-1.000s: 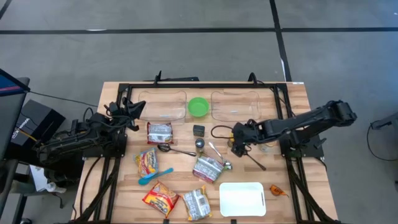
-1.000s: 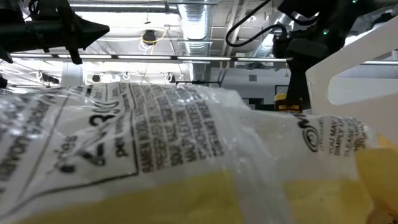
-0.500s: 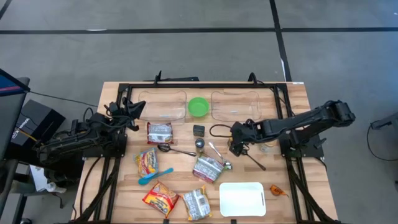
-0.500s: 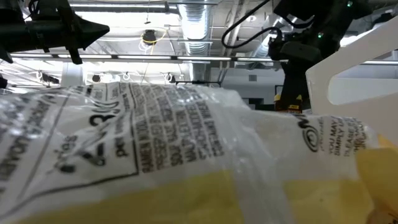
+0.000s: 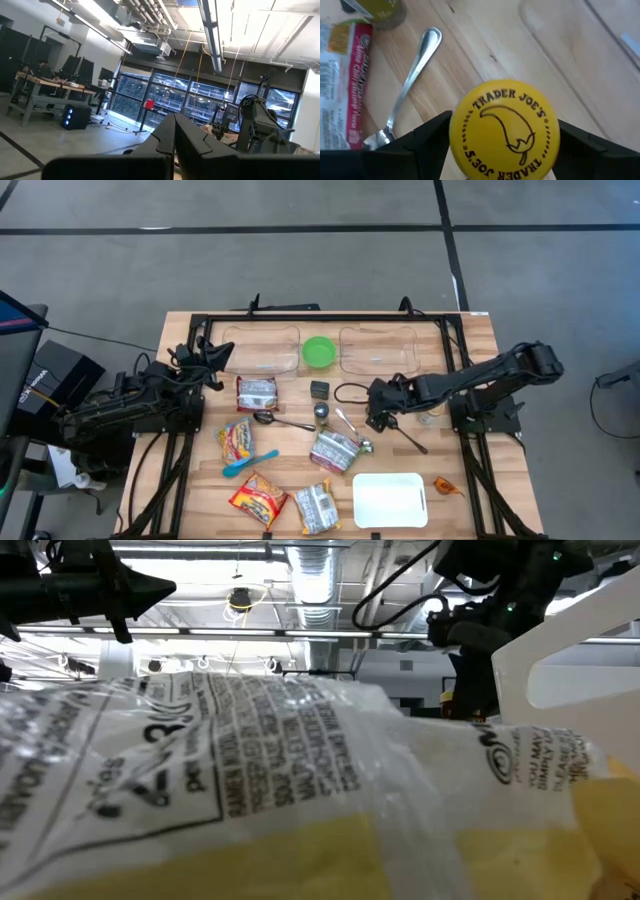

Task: Pick & Place Food Item
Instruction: Put the brown spice bottle in the right transparent bin

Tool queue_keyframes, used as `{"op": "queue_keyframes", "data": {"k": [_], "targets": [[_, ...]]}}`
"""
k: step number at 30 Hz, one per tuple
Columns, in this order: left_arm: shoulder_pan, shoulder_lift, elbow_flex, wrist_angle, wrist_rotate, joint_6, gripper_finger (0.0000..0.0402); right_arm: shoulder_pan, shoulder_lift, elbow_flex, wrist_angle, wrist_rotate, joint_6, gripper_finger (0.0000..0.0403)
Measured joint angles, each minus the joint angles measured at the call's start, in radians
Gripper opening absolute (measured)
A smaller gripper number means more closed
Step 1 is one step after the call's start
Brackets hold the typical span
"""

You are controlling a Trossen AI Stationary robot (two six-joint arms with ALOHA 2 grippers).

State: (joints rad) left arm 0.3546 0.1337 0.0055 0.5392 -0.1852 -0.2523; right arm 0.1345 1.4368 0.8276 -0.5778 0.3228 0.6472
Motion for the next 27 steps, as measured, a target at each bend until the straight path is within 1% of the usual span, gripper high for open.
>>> {"op": "queue_keyframes", "data": {"k": [8, 11, 15, 17, 21, 25, 27], "targets": [[0.0, 0.0, 0.0, 0.0, 0.0, 0.0, 0.0, 0.0, 0.001, 0.0, -0.003, 0.0, 0.0, 0.0277], [0.0, 0.0, 0.0, 0.0, 0.0, 0.0, 0.0, 0.0, 0.001, 0.0, -0.004, 0.0, 0.0, 0.0258], [0.0, 0.0, 0.0, 0.0, 0.0, 0.0, 0.0, 0.0, 0.001, 0.0, -0.001, 0.0, 0.0, 0.0218], [0.0, 0.0, 0.0, 0.0, 0.0, 0.0, 0.0, 0.0, 0.001, 0.0, -0.001, 0.0, 0.0, 0.0208], [0.0, 0.0, 0.0, 0.0, 0.0, 0.0, 0.0, 0.0, 0.001, 0.0, -0.001, 0.0, 0.0, 0.021], [0.0, 0.0, 0.0, 0.0, 0.0, 0.0, 0.0, 0.0, 0.001, 0.0, -0.006, 0.0, -0.001, 0.0234], [0.0, 0.0, 0.0, 0.0, 0.0, 0.0, 0.0, 0.0, 0.001, 0.0, -0.005, 0.0, -0.002, 0.0232]]}}
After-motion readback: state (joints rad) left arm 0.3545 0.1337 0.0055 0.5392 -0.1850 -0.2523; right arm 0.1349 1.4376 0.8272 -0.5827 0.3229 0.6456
